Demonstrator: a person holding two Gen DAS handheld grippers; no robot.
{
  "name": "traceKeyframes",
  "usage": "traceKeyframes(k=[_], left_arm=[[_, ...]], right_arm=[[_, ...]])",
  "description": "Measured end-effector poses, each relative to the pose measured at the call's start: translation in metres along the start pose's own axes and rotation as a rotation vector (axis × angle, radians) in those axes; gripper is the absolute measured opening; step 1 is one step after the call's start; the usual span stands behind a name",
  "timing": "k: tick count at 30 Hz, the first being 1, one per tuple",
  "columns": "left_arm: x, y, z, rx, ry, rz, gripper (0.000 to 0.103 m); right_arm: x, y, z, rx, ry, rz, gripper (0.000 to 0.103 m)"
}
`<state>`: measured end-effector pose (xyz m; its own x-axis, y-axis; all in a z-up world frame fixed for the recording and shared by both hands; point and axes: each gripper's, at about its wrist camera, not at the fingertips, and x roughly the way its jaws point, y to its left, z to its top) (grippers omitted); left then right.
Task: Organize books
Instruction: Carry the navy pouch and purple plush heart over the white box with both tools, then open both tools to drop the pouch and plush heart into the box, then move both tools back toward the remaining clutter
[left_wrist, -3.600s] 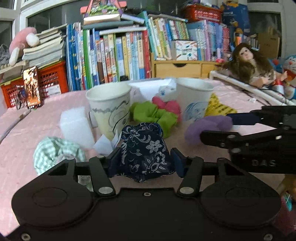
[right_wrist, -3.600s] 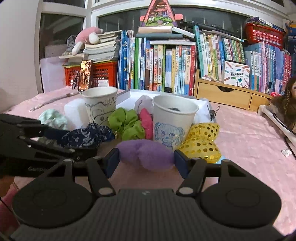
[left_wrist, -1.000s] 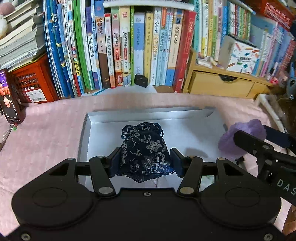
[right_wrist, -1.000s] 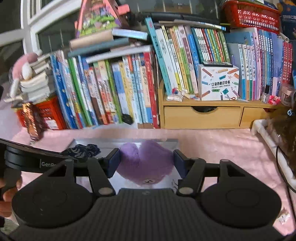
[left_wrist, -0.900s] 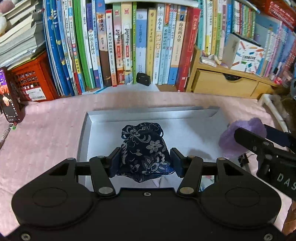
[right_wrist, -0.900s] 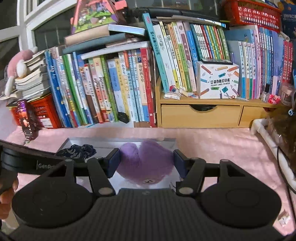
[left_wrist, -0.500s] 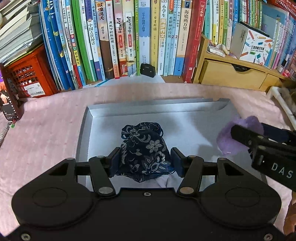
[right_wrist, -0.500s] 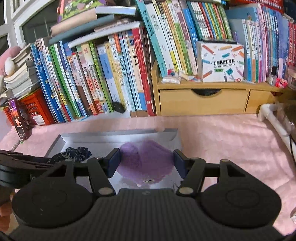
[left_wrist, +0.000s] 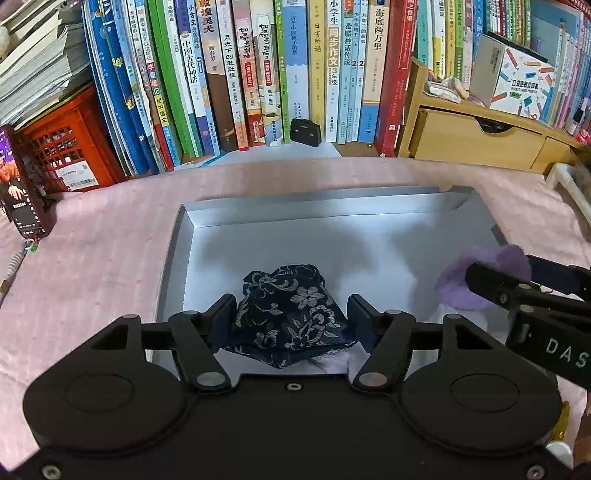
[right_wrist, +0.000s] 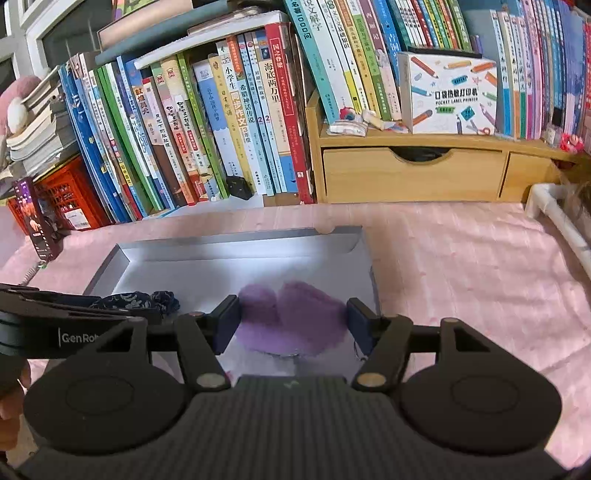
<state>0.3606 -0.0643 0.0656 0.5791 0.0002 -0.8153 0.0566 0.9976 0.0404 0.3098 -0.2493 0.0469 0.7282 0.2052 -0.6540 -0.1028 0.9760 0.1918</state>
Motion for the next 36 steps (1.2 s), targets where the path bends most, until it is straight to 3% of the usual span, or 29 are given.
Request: traceKeyframes(k=[7,12,22,36], left_arm=[[-0.016,-0.002,-0.006,0.036,-0.048,0.001,0.076],[-0.033,-0.003,-0.015,0.057,-0.079,-0.011,0.078],[-0.084,0.011,-0.036,0.069,-0.171,-0.056,0.081],[-0.158,0.018,-0.109,0.134,-0.317,-0.137,0.088]], right_arm=[[-0.010,-0.006,-0.006,0.026,-0.032,0.032,0.085],[-0.023,-0.009,-0.010,0.033,-0.066,0.043,0.090],[-0.069,-0.012,-0.019,0.019,-0.175,0.060,0.093],[-0.135,0.018,-0.056,-0.098,-0.299,0.096,0.098]])
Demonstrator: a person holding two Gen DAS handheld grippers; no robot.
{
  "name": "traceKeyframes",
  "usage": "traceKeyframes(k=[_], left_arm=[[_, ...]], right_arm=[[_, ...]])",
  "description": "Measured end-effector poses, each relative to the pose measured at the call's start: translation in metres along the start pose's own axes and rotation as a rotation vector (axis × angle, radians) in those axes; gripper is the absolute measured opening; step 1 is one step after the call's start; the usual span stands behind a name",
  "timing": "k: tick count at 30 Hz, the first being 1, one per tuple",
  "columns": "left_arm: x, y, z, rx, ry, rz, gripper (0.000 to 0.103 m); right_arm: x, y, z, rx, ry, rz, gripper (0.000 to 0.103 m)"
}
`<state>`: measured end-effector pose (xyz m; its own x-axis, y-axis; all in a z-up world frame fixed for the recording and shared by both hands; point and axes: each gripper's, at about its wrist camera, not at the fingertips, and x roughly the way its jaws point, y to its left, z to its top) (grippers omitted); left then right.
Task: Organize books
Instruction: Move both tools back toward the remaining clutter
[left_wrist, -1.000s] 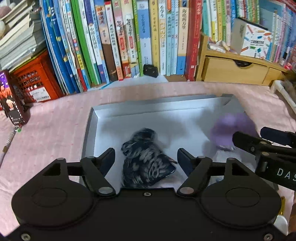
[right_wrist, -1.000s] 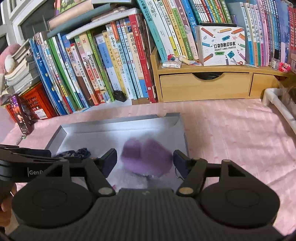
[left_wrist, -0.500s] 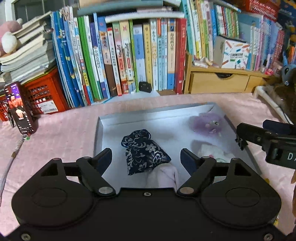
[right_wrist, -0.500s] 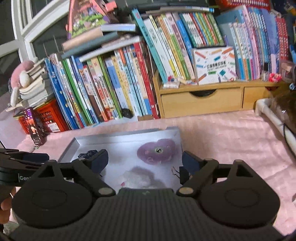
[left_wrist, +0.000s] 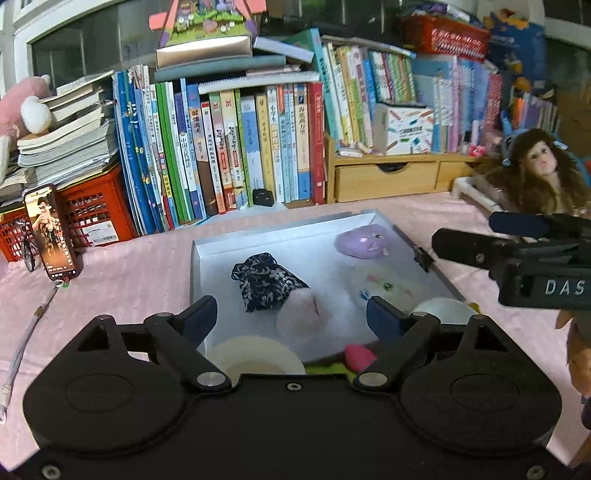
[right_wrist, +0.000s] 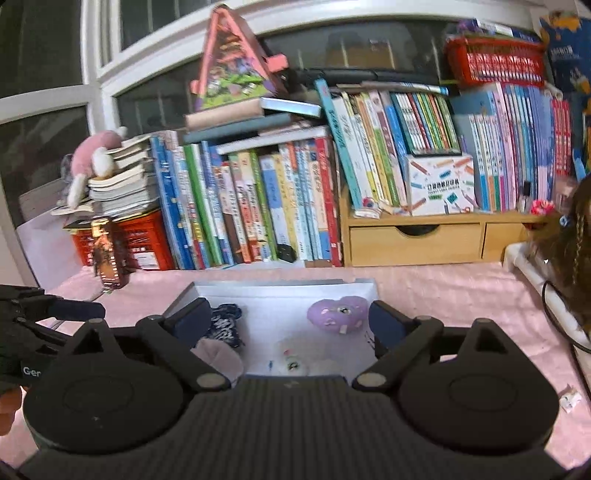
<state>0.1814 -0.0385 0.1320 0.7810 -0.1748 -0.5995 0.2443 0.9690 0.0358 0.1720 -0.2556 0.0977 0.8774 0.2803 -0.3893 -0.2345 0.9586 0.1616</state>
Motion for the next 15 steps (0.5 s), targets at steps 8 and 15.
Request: traceKeyframes(k=[8,15], left_arm=[[-0.048,-0.006,-0.057,-0.037,-0.093,-0.049,0.092],[-0.074,-0.011,-0.108,-0.056,-0.135,-0.041,0.093]], right_arm=[[-0.041,0.020,-0.025,-0.070,-0.057,0.015,0.102],[-0.067,0.037,-0.055,-0.121,-0.096,0.007,0.103]])
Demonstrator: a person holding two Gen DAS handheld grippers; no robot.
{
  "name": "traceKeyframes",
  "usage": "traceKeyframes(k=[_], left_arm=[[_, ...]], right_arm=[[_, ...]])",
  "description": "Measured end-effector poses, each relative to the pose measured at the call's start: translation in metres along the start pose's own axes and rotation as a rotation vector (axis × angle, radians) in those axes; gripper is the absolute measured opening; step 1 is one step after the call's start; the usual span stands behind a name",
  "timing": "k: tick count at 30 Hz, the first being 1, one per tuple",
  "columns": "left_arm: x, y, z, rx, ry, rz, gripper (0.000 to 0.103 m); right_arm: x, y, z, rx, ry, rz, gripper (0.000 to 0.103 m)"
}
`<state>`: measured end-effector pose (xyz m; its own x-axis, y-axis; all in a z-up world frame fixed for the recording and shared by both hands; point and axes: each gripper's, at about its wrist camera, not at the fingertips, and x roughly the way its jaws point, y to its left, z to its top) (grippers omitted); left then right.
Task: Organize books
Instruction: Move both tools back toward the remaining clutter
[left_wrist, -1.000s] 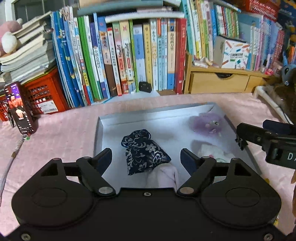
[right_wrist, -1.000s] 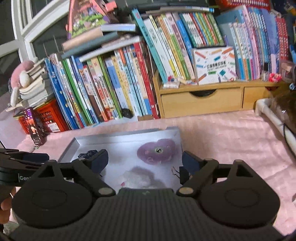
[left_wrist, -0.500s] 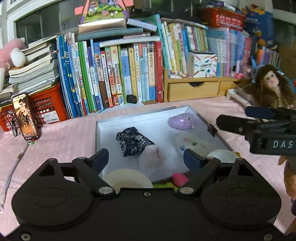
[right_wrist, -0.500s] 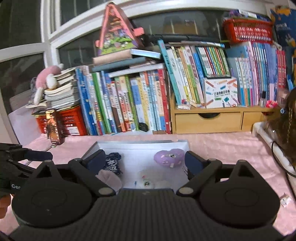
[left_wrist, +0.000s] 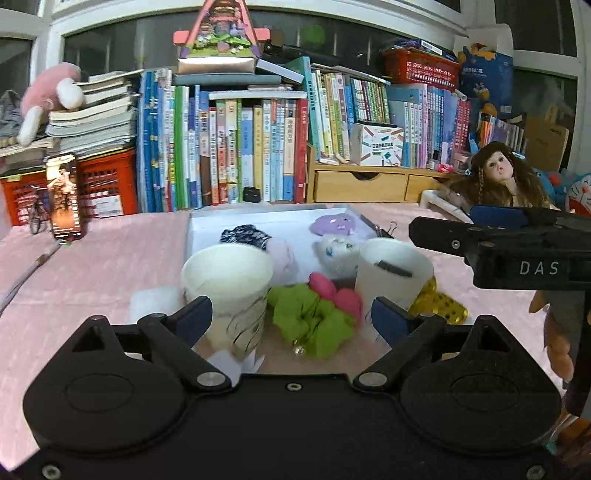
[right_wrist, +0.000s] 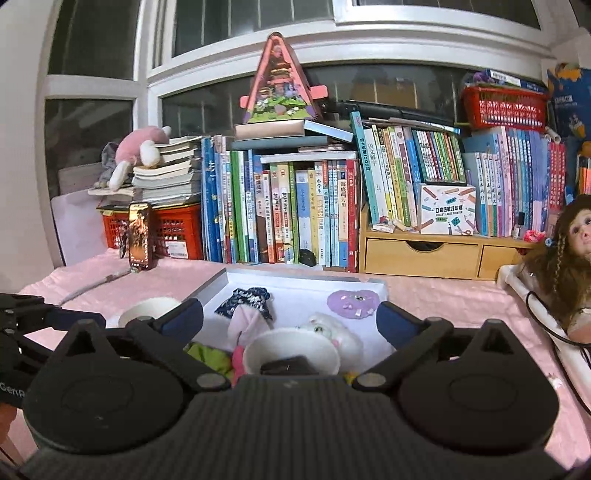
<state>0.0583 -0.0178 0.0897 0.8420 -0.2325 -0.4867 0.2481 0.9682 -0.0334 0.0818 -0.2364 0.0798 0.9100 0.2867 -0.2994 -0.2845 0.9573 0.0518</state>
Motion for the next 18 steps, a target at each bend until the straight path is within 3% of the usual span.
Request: traceKeyframes(k=[11,18], left_arm=[[-0.029,0.016,-0.042,-0.043,-0.057,0.094,0.099],[-0.033,0.027,-0.058,-0.044,-0.050,0.158,0.102]], right_arm=[[-0.015,0.019,-0.030,0.019,-0.019,-0.004,0.103],[-0.013,0.032,-0.041,0.012,-0.022,0.012,0.103]])
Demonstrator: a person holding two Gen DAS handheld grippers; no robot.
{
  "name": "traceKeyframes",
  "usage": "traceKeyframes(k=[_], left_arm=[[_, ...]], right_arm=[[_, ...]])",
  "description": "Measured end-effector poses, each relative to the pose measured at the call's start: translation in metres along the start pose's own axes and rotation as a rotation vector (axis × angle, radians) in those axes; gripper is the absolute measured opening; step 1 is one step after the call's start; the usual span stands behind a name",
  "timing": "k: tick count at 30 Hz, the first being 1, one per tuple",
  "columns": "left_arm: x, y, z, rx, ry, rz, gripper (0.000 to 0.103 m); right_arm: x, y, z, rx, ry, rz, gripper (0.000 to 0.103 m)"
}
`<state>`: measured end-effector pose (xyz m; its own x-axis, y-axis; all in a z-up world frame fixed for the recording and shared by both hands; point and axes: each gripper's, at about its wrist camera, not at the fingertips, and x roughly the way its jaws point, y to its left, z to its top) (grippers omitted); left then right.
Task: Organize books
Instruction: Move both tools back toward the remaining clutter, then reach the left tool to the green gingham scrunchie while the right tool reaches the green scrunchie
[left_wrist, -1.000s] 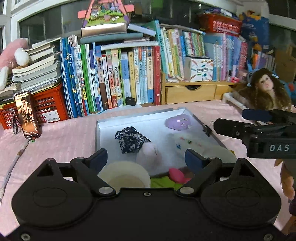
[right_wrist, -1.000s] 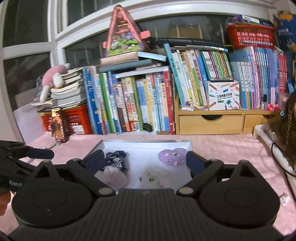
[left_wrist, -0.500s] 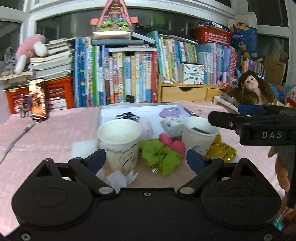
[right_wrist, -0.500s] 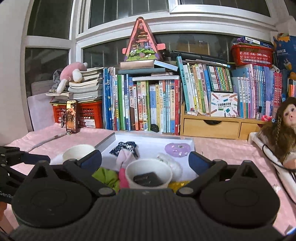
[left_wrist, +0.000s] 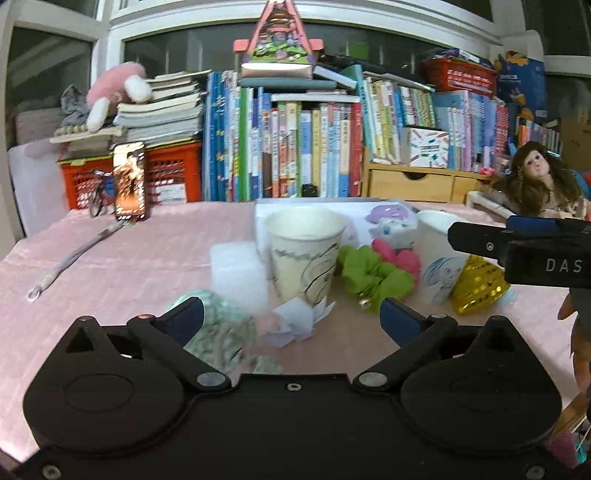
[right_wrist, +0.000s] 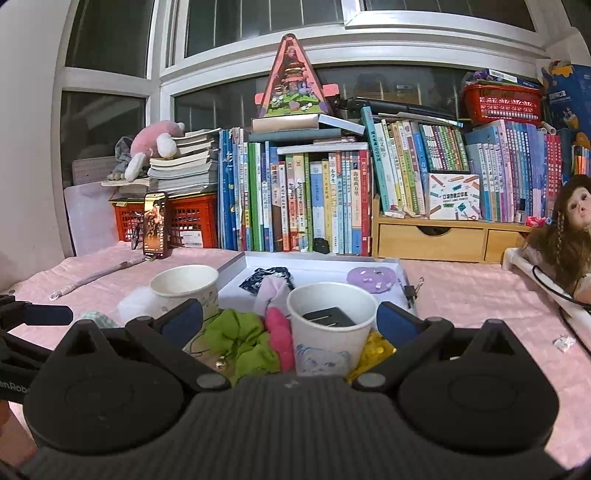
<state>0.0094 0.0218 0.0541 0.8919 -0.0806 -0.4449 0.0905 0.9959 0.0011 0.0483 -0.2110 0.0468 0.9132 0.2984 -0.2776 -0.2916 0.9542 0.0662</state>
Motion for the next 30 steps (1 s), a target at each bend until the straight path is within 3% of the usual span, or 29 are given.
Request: traceKeyframes(k=[9,13,19,23,30], left_arm=[[-0.006,0.012,-0.011,0.009,-0.039,0.123,0.102],[-0.001,0.023,-0.010,-0.040,-0.037,0.180,0.102],[0.009,0.045,-0.016,-0.147,0.022,0.182,0.100],[0.017,0.051,-0.021,-0.164,0.065,0.187,0.093],[0.023,0.058,-0.023,-0.241,0.095,0.125,0.082]], right_arm=[[0.005,0.014,-0.010,-0.019,0.030,0.043,0.103],[0.007,0.020,-0.014,-0.026,0.048,0.066,0.100],[0.015,0.030,-0.026,-0.053,0.087,0.069,0.089],[0.021,0.048,-0.035,-0.202,0.103,0.011,0.082],[0.042,0.066,-0.034,-0.365,0.155,-0.013,0.077]])
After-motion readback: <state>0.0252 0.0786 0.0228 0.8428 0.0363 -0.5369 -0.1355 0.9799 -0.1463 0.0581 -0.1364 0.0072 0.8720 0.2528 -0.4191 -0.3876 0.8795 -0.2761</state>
